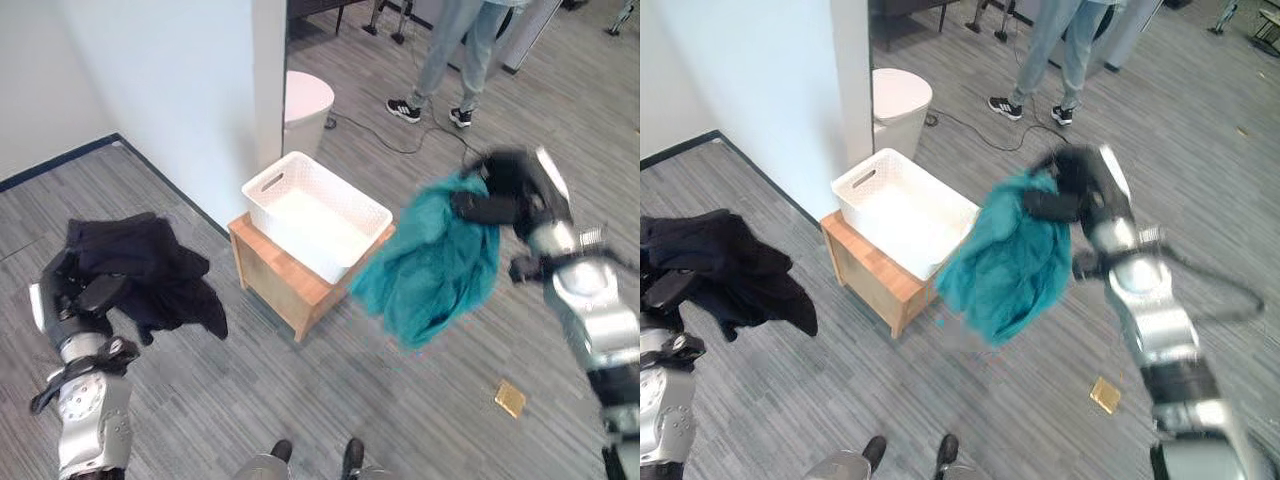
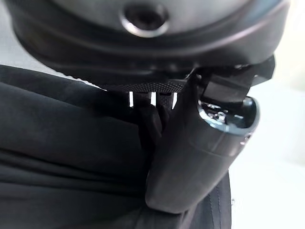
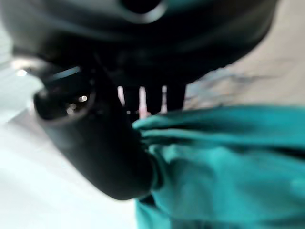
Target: Pick up bed clothes into laundry basket.
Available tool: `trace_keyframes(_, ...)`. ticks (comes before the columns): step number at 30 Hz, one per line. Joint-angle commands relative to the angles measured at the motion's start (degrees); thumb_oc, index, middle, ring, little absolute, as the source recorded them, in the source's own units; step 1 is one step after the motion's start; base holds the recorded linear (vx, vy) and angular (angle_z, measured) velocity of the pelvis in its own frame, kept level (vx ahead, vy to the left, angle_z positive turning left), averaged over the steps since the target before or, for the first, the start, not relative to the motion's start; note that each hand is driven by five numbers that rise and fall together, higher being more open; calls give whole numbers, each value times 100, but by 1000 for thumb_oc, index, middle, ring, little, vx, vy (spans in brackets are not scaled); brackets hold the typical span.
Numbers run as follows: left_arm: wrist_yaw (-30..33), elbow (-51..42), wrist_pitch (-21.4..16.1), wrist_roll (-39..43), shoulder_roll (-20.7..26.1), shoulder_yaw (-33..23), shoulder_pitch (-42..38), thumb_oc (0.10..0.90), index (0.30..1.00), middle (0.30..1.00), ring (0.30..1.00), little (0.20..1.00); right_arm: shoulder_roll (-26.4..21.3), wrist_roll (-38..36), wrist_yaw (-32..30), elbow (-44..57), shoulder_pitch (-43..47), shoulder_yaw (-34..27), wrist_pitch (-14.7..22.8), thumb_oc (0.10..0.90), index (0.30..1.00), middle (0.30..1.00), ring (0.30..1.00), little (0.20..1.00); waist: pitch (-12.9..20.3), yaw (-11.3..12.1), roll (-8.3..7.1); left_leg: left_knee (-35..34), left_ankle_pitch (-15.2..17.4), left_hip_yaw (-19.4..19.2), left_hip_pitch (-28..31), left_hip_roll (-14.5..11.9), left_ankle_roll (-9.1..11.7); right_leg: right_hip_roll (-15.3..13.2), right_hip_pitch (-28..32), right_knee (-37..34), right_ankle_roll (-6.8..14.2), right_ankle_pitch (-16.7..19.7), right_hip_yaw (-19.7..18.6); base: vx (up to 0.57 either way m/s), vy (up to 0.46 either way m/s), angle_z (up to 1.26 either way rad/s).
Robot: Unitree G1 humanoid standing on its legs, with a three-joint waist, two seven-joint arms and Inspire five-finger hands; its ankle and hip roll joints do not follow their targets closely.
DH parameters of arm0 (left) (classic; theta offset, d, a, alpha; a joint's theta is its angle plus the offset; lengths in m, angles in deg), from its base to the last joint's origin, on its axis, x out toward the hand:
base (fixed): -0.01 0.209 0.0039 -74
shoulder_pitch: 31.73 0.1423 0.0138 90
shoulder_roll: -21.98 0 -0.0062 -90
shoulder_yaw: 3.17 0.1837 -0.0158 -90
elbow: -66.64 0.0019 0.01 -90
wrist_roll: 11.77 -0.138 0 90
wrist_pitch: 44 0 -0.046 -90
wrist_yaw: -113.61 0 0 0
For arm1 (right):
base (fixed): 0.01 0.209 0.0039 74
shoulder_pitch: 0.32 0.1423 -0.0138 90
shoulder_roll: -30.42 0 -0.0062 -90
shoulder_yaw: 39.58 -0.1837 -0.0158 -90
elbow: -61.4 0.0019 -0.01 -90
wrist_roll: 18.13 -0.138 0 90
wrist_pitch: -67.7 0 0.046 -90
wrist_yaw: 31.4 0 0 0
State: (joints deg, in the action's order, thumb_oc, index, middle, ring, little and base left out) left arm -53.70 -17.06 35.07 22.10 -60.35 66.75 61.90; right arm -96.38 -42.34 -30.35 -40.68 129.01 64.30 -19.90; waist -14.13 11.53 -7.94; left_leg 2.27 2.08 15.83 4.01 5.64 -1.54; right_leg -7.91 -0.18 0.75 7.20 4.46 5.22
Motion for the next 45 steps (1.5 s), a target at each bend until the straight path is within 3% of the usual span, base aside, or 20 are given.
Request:
trace_keyframes(1,-447,-561,-676,274,831,169,82,400,300,300,300,300,-1025,630,52,-713,2949,1595,411,400,300,300,300,300,945,216,-321,-297,-44,-103,-227,-323,282,196,104,-82,186,-112,104,139,-89,40)
trace_keyframes(3,-489,-514,-679,412,816,210,172,400,300,300,300,300,-1004,869,72,-1235,3906,2501,370,400,300,300,300,300,957,284,-374,-396,-97,-77,-237,-392,341,243,158,-194,161,-110,200,103,-65,31)
trace_keyframes(7,-574,-447,-634,538,788,320,291,400,300,300,300,300,-807,1283,-42,-2039,4885,3445,315,400,300,300,300,300,957,327,-381,-564,-196,73,-250,-453,405,325,196,-323,124,-129,288,66,-49,10)
trace_keyframes(12,-638,-263,-596,753,851,383,422,400,300,300,300,300,-531,1970,-345,-3312,5704,4140,175,400,300,300,300,300,976,459,-382,-669,-316,269,-365,-447,482,379,228,-467,93,-175,445,80,-14,25)
trace_keyframes(23,-644,-203,-549,870,961,430,503,400,300,300,300,300,67,2962,-663,-4817,5896,4278,-169,400,300,300,300,300,874,767,-202,-692,-495,686,-825,-275,580,361,97,-569,83,-250,847,30,6,25)
trace_keyframes(35,-667,94,-506,1213,764,652,383,400,300,300,300,300,808,2993,-703,-4567,5882,4114,-239,400,300,300,300,300,710,950,-217,-708,-580,744,-1165,-212,573,399,-156,-575,65,-307,904,1,3,6)
trace_keyframes(45,-858,42,-485,1573,833,304,736,400,300,300,300,300,698,3545,-531,-5415,6163,4673,-365,400,300,300,300,300,515,1072,-82,-699,-660,810,-1457,-133,560,365,-408,-575,60,-291,926,-17,6,4)
